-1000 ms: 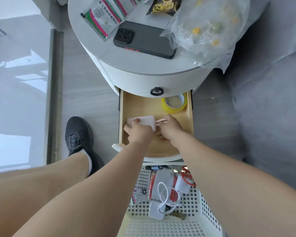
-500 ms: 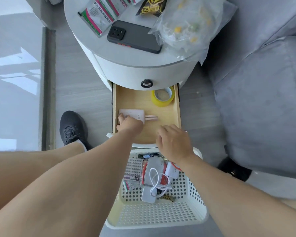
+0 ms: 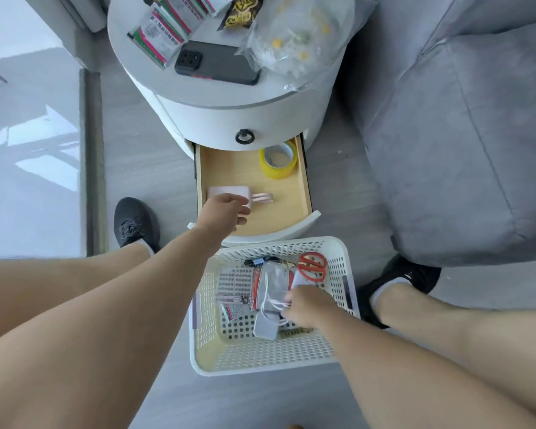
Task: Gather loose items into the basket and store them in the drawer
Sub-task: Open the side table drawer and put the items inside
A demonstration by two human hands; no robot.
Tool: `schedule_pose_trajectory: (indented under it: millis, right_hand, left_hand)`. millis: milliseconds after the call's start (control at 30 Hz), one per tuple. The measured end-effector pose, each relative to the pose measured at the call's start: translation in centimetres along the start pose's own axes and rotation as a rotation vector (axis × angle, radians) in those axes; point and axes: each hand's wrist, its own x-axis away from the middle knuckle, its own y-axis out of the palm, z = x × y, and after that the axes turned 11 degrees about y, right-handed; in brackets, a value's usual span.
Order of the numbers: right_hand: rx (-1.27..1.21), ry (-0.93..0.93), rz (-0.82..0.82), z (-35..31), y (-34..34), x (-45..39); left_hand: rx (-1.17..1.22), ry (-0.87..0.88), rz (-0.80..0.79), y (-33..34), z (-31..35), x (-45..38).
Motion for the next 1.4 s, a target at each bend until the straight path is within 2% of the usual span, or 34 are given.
schedule_pose_trajectory:
  millis: [133,167,233,300,433,500,567,667,733,833,900,1000,1067,1133,1200,1300,1333,1400]
  right_hand:
    - [-0.701,-0.032,-0.389,-3.1,-8.6,3.7]
    - [-0.883,-0.076,-0.504,-3.3,-10.3,4.4]
    - [-1.094,-0.226,-0.683,-3.6,-14.3,6.5]
    - [-1.212,-0.354,-0.774,-3.9,-17.5,9.0]
    - [-1.349,-0.632,-0.780,-6.7,-21.8,14.6]
    - [-1.410,-0.757,-0.722,-8.8,-24.2,18.0]
    - [-1.480,-0.771,-0.574,-10.3,-27.1,20.9]
    - [-1.370,-0.624,-0.192,-11.3,-31.7,25.2]
    - [-1.214,-0.514,0.016,-11.2,-33.5,27.6]
    - [-1.026,-0.499,0.224,-11.1,-34.7,30.6]
    - [-0.961,-0.555,0.328,-11.2,-35.2,32.1]
    - [-0.847,-0.597,0.432,-11.5,-35.2,32.9]
    - [-0.755,-0.596,0.484,-12.1,-35.1,32.5]
    - [-0.784,-0.569,0.540,-13.0,-35.3,31.9]
    - [-0.950,-0.553,0.573,-13.9,-35.6,31.5]
    - [-1.230,-0.565,0.474,-14.4,-36.0,31.2]
    - [-1.258,-0.576,0.426,-14.5,-36.1,31.1]
    - [-1.130,-0.568,0.408,-14.1,-36.0,31.2]
  left_hand:
    - [-0.008,-0.022,-0.024,-1.5,0.8,1.9]
    - [-0.007,-0.049,-0.050,-1.7,0.8,2.5]
    - [0.007,-0.055,-0.066,-2.8,1.9,4.0]
    - [0.053,-0.039,-0.066,-3.5,3.4,5.4]
    - [0.138,0.115,-0.104,-3.3,7.7,8.7]
    - [0.197,0.238,-0.157,-3.6,11.1,11.2]
    - [0.285,0.295,-0.253,-4.3,14.5,12.9]
    - [0.422,0.327,-0.330,-7.1,19.7,14.6]
    - [0.514,0.376,-0.274,-9.3,23.4,15.2]
    - [0.356,0.487,-0.133,-12.0,27.4,15.7]
    - [0.206,0.536,-0.155,-13.7,29.1,15.5]
    - [0.034,0.616,-0.258,-15.3,29.7,14.9]
    - [0.009,0.682,-0.270,-15.9,29.1,13.9]
    - [0.047,0.714,-0.226,-16.3,28.6,12.7]
    - [-0.026,0.747,-0.126,-16.7,28.8,11.9]
    - [-0.223,0.867,-0.022,-17.0,29.4,11.7]
    - [-0.309,0.903,-0.039,-17.1,29.6,11.8]
    - [-0.338,0.928,-0.201,-17.1,29.7,12.3]
